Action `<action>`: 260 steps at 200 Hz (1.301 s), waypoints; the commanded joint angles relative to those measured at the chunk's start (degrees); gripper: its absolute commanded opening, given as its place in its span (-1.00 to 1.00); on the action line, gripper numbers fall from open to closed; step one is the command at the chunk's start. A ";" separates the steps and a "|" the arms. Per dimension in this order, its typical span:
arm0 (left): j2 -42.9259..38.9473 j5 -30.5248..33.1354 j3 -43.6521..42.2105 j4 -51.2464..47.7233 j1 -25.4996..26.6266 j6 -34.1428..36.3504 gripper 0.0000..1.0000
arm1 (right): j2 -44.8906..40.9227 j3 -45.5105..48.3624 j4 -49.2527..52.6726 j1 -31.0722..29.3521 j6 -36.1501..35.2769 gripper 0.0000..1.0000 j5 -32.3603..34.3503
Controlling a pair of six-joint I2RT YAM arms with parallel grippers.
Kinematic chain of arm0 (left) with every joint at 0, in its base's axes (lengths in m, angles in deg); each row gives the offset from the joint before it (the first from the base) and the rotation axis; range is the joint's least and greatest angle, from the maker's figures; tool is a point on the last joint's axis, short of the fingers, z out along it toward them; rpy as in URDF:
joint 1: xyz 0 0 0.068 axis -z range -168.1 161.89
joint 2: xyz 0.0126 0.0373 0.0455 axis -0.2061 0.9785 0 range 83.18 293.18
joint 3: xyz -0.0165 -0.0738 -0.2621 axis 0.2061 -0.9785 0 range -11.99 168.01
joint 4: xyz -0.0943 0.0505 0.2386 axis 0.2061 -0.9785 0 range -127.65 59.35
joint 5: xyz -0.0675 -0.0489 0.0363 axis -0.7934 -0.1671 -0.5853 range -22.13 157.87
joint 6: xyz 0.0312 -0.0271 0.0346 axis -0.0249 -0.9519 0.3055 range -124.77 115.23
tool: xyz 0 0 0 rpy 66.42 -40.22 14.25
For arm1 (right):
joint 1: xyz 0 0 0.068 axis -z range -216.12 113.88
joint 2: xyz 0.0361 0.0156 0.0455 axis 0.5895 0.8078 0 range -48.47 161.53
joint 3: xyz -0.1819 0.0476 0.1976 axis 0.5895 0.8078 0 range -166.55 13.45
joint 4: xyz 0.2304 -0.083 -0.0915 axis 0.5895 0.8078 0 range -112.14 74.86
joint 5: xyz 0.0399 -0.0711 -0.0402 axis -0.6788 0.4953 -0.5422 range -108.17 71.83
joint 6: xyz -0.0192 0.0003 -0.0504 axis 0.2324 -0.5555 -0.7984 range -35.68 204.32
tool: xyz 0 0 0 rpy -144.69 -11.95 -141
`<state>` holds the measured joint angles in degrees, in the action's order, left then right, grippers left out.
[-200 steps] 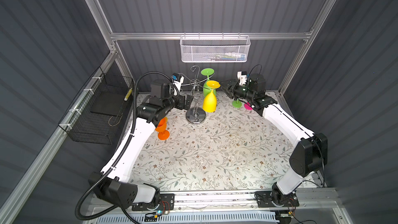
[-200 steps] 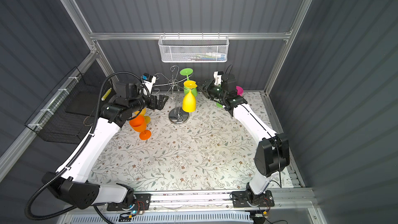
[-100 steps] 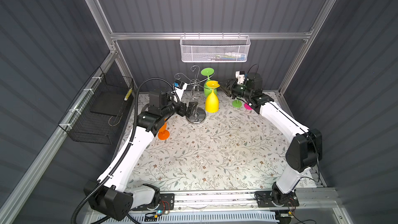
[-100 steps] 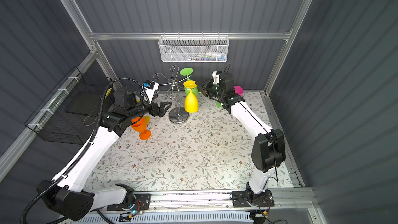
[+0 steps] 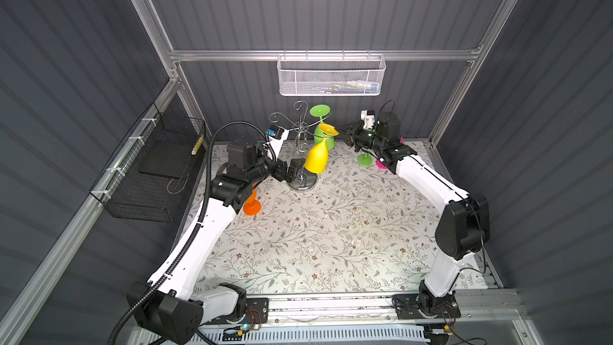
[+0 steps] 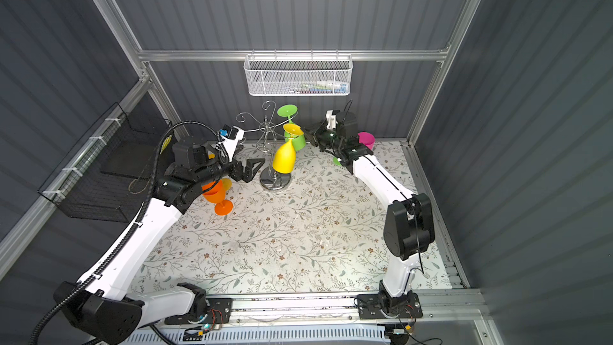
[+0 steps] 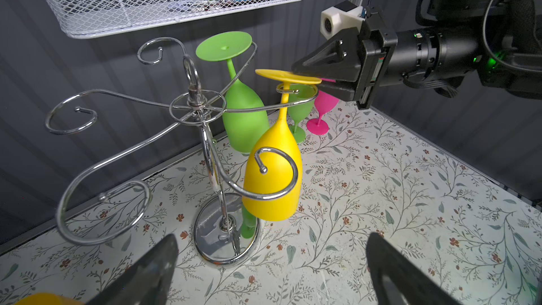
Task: Take the wine glass off the wine glass rack
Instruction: 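Close the right gripper on the hanging yellow glass foot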
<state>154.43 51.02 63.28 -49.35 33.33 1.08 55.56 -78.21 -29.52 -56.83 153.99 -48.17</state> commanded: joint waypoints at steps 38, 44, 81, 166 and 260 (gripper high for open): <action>-1.58 -1.28 -1.14 1.33 0.28 1.07 0.99 | -0.88 -1.48 -1.07 -0.73 -0.40 -0.91 1.94; -1.58 -1.26 -1.19 1.34 0.28 1.03 1.00 | -1.04 -1.50 -0.95 -0.79 -0.65 -0.94 2.25; -1.52 -1.00 -1.43 1.38 0.28 1.09 1.00 | -2.73 -0.76 -0.89 -1.08 -1.45 -0.99 4.11; -1.28 -0.83 -1.48 1.50 0.28 0.77 0.99 | -7.56 2.44 0.17 -1.10 -3.77 -1.00 7.65; -0.86 0.33 -1.09 1.41 0.28 0.70 0.99 | -8.85 3.47 2.01 -2.92 -4.99 -1.00 7.02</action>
<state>154.16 51.31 62.34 -48.39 33.33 1.10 48.54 -75.04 -27.38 -58.60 150.23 -41.65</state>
